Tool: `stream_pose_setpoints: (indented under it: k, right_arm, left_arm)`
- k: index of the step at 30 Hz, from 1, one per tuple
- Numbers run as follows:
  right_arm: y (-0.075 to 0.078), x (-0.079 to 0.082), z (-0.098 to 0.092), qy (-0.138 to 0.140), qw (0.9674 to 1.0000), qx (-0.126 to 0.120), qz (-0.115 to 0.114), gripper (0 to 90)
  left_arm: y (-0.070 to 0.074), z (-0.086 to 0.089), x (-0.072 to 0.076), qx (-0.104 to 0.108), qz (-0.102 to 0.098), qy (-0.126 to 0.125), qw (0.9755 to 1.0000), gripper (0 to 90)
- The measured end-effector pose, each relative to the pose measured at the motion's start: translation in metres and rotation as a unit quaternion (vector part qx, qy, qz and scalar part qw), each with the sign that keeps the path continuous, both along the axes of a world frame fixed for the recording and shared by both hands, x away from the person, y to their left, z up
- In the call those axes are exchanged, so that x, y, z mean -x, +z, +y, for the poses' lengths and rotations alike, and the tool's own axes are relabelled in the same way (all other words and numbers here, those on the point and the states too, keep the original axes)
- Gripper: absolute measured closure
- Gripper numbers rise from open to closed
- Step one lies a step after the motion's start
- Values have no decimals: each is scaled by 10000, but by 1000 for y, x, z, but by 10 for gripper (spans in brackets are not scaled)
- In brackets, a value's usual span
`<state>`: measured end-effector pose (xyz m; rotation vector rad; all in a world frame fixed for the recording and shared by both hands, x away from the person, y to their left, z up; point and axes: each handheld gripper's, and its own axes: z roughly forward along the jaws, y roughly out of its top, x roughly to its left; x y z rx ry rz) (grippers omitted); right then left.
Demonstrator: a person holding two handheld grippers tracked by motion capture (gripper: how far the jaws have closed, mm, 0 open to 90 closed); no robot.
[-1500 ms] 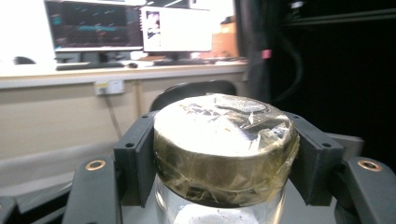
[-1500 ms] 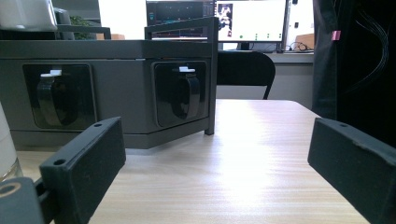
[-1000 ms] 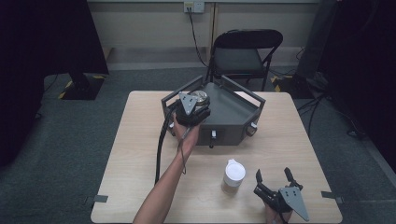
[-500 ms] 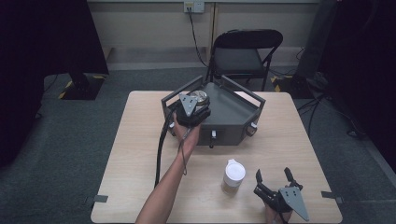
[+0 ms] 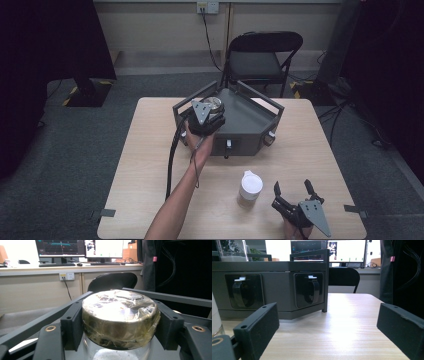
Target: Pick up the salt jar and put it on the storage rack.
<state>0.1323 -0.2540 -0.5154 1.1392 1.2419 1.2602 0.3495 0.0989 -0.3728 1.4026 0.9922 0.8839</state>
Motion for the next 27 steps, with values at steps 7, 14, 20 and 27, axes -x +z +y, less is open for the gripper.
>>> stream_pose_setpoints:
  k: [7, 14, 20, 27]
  right_arm:
    - [0, 0, 0, -1, 10000, 0, 0, 26]
    - [0, 0, 0, -4, 10000, 7, -5, 26]
    - [0, 0, 0, -12, 10000, 7, -5, 26]
    - [0, 0, 1, -21, 10000, 11, -8, 25]
  left_arm:
    - [-9, 2, 1, 42, -212, 47, 9998, 45]
    - [-9, 3, 8, -18, -358, 185, 9992, 1]
    - [-6, 11, 13, 61, -391, 105, 9992, 0]
    - [-7, 24, 29, 293, -531, 52, 9981, 0]
